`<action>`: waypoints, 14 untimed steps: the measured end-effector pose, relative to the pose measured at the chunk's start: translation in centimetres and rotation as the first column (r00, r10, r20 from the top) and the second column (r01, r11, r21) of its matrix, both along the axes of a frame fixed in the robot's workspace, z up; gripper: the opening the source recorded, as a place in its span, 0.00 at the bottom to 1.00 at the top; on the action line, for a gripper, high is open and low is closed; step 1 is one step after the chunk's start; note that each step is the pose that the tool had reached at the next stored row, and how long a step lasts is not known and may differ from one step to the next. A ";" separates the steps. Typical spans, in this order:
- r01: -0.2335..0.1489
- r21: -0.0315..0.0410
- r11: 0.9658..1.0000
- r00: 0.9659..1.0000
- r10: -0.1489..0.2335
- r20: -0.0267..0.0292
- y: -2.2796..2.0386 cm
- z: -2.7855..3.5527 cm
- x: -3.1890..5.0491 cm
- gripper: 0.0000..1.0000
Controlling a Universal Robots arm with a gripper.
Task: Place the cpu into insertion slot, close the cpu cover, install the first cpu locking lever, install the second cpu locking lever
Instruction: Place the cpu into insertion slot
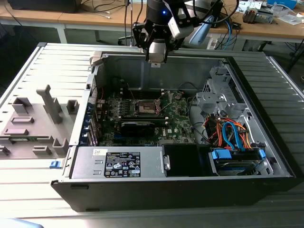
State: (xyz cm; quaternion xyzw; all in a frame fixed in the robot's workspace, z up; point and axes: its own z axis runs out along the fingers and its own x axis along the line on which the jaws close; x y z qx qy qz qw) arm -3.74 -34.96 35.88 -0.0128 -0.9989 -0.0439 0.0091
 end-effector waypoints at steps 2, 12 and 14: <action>0.000 0.000 1.000 1.000 0.000 0.000 0.00 -0.02 0.00 0.55; 0.000 0.000 1.000 1.000 0.000 0.000 0.00 -0.44 -0.01 0.55; 0.000 0.000 1.000 1.000 0.000 0.000 0.00 -0.48 -0.01 0.55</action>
